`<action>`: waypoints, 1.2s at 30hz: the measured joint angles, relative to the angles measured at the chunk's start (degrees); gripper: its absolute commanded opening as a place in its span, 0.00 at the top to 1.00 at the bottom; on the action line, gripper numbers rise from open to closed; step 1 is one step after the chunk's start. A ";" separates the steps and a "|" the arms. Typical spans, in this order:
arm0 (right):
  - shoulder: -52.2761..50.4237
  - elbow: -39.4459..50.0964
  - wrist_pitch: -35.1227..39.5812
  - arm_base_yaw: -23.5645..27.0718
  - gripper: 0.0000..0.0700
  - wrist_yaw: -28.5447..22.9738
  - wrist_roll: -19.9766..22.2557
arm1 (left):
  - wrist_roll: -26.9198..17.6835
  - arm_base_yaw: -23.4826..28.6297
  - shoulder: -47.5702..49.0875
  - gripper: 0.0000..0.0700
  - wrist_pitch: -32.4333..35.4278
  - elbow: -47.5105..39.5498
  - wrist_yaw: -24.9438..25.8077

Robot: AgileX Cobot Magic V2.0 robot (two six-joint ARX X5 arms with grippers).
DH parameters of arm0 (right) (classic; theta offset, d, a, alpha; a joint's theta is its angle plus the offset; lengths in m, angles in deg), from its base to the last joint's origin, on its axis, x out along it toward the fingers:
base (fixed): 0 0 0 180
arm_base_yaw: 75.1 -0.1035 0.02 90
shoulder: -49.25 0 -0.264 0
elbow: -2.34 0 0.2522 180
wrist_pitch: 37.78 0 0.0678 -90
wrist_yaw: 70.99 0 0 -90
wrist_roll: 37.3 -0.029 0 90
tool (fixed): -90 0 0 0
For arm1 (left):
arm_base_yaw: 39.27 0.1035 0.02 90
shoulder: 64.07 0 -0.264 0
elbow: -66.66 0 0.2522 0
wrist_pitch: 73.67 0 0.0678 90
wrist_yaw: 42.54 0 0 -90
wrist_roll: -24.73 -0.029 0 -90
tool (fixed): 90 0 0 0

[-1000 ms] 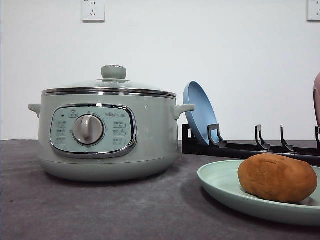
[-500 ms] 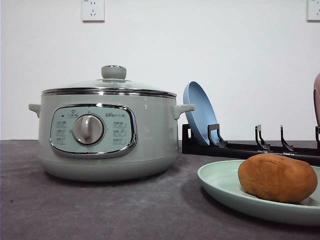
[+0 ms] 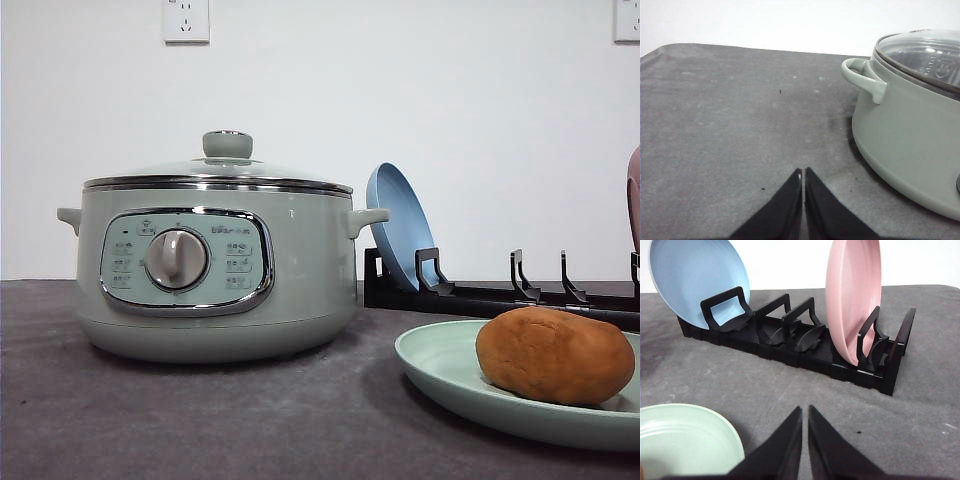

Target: Transfer potato from steamer to green plate

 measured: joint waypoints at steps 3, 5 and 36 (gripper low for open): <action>0.00 0.00 0.00 0.00 0.99 0.00 0.00 | 0.00 0.00 0.00 1.00 0.00 0.00 0.00; 0.00 0.00 0.00 0.00 0.99 0.00 0.02 | 0.00 0.00 0.00 1.00 0.00 0.00 0.00; 0.00 0.00 0.00 -0.04 0.99 0.00 0.02 | 0.00 0.00 0.00 1.00 0.00 0.00 0.00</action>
